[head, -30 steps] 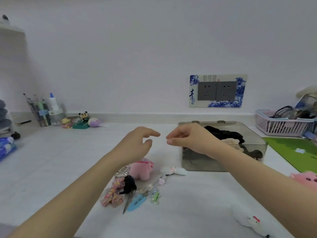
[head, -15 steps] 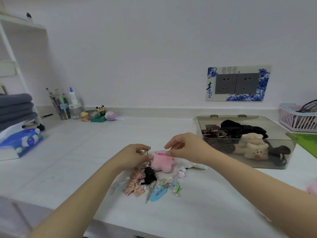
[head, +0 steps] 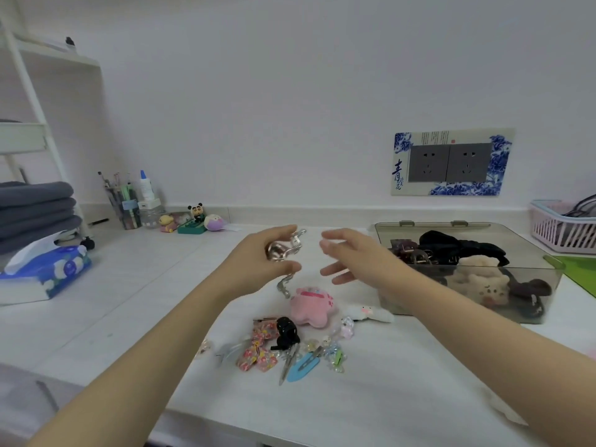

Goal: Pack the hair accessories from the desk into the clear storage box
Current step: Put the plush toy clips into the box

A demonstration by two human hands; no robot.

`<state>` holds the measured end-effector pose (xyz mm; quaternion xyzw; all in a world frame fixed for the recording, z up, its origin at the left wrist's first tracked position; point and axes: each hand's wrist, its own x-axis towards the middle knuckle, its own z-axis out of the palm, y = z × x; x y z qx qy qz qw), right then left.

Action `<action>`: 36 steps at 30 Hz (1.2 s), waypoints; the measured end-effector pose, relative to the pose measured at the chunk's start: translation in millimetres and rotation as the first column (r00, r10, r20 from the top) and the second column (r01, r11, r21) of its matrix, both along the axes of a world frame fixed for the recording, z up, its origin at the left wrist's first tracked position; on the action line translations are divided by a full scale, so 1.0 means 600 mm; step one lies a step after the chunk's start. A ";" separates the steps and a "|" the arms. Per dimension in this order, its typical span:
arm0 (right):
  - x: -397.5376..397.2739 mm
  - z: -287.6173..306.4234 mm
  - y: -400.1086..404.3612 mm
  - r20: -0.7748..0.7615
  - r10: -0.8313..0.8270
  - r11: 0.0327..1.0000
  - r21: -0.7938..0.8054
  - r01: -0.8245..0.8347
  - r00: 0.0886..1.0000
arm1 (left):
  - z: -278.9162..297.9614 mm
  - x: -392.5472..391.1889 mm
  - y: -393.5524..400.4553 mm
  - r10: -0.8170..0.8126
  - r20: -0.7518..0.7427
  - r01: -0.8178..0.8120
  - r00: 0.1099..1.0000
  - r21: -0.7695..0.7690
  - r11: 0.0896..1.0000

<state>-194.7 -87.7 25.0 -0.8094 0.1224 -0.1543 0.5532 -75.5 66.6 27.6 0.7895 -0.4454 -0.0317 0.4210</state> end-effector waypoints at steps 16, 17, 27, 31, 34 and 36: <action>-0.132 0.058 -0.157 0.215 -0.283 0.871 0.466 0.156 0.935 | 0.051 -0.088 -0.206 -0.382 -0.378 0.314 0.843 -0.229 0.921; -0.141 0.060 -0.168 0.220 -0.286 0.867 0.473 0.154 0.933 | 0.055 -0.089 -0.219 -0.392 -0.412 0.314 0.823 -0.246 0.917; -0.205 0.059 -0.266 0.033 -0.210 0.972 0.116 0.205 0.977 | 0.091 -0.114 -0.329 -0.405 -0.367 0.436 0.837 0.002 0.900; -0.203 0.058 -0.284 -0.109 -0.158 0.987 -0.039 0.154 0.981 | 0.078 -0.102 -0.334 -0.393 -0.358 0.459 0.847 0.120 0.880; -0.191 0.052 -0.285 -0.246 -0.113 0.975 -0.215 0.059 0.963 | 0.072 -0.094 -0.327 -0.389 -0.299 0.459 0.871 0.216 0.862; -0.178 0.047 -0.282 -0.328 -0.101 0.949 -0.315 -0.008 0.939 | 0.072 -0.092 -0.323 -0.390 -0.261 0.460 0.883 0.311 0.832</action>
